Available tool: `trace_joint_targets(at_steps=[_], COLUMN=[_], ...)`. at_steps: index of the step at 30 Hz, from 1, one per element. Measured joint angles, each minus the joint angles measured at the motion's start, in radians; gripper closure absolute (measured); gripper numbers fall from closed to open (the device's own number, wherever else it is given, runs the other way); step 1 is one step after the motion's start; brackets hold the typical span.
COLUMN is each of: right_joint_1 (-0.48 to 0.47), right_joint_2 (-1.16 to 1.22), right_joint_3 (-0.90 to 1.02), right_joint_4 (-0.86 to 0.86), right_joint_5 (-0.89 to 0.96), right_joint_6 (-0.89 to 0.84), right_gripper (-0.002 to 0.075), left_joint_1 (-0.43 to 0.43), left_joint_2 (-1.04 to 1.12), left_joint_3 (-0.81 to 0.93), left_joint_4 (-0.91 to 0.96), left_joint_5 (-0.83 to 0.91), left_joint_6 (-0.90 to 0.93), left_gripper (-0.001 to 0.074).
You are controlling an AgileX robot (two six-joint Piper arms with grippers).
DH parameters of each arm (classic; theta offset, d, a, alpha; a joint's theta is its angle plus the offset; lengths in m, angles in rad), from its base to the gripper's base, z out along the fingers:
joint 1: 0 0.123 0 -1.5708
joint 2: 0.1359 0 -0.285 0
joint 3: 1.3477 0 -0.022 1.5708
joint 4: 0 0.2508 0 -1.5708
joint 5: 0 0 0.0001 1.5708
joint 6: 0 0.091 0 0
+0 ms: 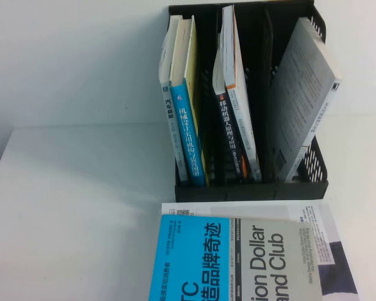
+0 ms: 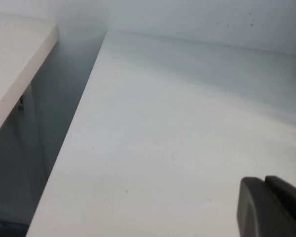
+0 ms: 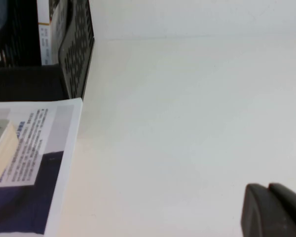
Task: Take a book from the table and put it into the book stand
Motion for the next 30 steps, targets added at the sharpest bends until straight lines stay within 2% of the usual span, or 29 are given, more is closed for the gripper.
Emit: trace_joint_targets(at_steps=[10,18,30], right_joint_1=[0.0,0.0,0.0], right_joint_2=[0.0,0.0,0.0], right_joint_3=[0.003,0.009,0.009], right_joint_4=[0.015,0.244,0.321], right_joint_5=[-0.019,-0.228,-0.498], right_joint_6=[0.0,0.002,0.011], right_gripper=[0.0729,0.0729,0.0729], left_joint_1=[0.0,0.0,0.0], left_joint_2=[0.0,0.0,0.0], left_joint_3=[0.006,0.01,0.01], left_joint_4=[-0.004,-0.059,-0.108], left_joint_5=[-0.044,-0.205,-0.421], left_joint_6=[0.01,-0.082,-0.183], left_gripper=[0.0738,0.0738,0.0738])
